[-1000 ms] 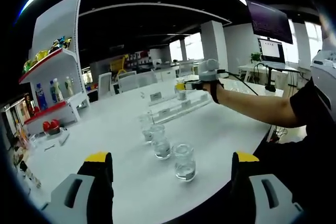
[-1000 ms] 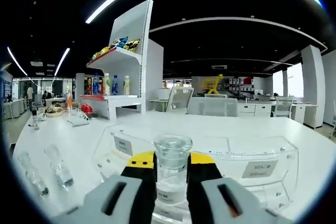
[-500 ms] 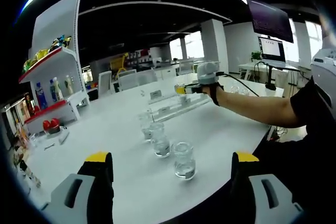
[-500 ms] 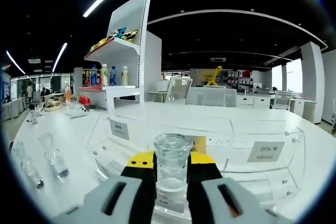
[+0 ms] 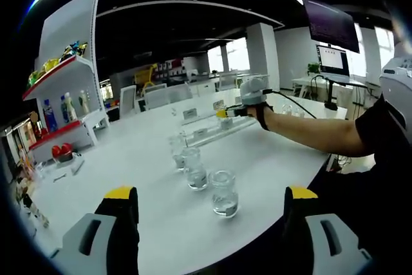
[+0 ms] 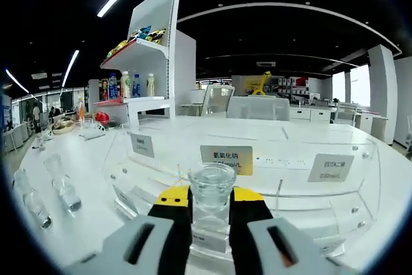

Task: Identify the label on the chemical reagent bottle, grasp the chemical reagent bottle, and place it in the designated position on the reagent rack

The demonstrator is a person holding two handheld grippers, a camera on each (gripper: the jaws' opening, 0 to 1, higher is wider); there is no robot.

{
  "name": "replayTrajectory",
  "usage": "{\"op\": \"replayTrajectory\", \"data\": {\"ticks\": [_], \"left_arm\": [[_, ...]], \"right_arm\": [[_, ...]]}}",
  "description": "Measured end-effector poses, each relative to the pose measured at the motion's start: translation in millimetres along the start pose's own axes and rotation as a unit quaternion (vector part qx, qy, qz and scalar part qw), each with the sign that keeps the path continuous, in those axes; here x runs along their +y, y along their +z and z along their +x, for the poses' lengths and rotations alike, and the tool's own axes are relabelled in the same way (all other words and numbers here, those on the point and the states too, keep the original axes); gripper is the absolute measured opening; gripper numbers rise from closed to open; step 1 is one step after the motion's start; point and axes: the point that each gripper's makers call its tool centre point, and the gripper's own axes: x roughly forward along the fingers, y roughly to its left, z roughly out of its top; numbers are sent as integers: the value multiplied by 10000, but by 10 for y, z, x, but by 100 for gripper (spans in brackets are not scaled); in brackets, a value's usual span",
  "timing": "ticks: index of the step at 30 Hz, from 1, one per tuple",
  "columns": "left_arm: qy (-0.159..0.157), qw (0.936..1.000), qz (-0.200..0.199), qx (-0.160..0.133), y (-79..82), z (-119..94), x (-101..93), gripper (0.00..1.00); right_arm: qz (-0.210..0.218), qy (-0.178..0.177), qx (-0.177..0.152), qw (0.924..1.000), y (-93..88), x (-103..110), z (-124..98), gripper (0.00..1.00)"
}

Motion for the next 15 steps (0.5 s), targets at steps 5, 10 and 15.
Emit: {"op": "replayTrajectory", "data": {"ticks": [5,10,15], "left_arm": [[5,10000,-1,-13,8,2,5,93],[-13,10000,1,-11,3,10,-9,93],[-9,10000,3,-15,-1,0,-14,93]], "right_arm": [[-2,16,-60,10000,15,-13,4,18],[-34,8,-100,9999,27,-26,16,19],[-148,27,-127,9998,26,-9,13,20]]}}
